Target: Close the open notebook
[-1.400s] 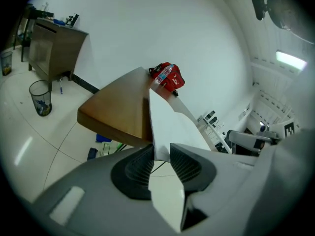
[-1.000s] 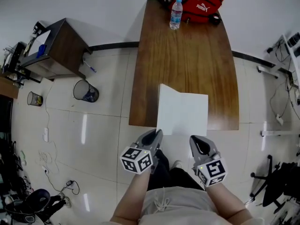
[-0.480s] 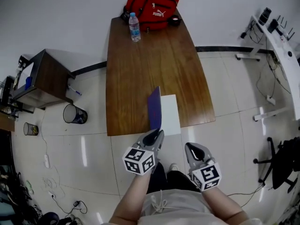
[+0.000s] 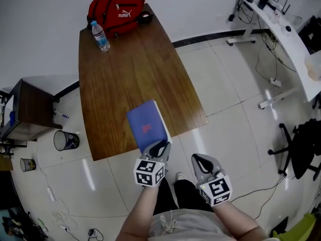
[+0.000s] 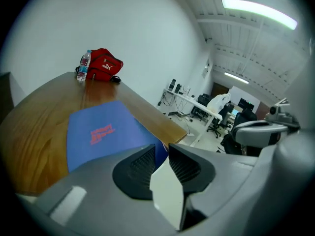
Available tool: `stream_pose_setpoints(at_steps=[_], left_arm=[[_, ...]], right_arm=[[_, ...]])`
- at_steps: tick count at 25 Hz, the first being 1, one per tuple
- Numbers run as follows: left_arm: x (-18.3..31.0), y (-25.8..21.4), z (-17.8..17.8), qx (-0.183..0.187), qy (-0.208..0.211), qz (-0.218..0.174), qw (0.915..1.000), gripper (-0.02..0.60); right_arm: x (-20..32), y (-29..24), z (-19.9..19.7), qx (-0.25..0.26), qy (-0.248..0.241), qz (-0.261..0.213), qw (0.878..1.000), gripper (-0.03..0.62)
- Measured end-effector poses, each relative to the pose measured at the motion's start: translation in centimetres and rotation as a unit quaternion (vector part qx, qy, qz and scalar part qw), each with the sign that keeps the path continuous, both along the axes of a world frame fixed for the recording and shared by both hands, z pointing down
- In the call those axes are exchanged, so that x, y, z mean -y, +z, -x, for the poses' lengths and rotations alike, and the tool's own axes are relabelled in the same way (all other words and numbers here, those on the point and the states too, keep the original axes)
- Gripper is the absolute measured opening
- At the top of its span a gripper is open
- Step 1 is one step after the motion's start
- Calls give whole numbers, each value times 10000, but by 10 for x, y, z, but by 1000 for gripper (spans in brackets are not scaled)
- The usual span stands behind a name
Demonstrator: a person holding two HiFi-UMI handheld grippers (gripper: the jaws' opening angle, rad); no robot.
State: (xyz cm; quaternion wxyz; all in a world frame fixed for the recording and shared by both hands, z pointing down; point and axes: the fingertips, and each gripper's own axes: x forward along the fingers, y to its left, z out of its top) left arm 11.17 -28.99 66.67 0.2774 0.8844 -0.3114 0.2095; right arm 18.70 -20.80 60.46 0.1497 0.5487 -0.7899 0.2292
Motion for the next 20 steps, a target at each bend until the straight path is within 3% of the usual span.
stream_pose_setpoints(at_steps=[5, 9, 14, 18, 20], left_arm=[[-9, 28, -16, 151, 189, 271, 9993, 153], [-8, 3, -19, -132, 85, 114, 9998, 178], [-8, -81, 15, -605, -487, -755, 9941, 128], [-26, -155, 46, -1319, -824, -1363, 9784, 114], [-37, -188, 65, -1372, -955, -1801, 9693, 86]], right_arm=[[-6, 1, -12, -41, 42, 76, 10000, 6], [-7, -1, -14, -32, -24, 9, 10000, 6], [-4, -25, -9, -47, -236, -376, 9990, 6], [-3, -53, -1, -25, -392, -696, 9968, 6], [-2, -67, 7, -24, -501, -845, 9952, 6]])
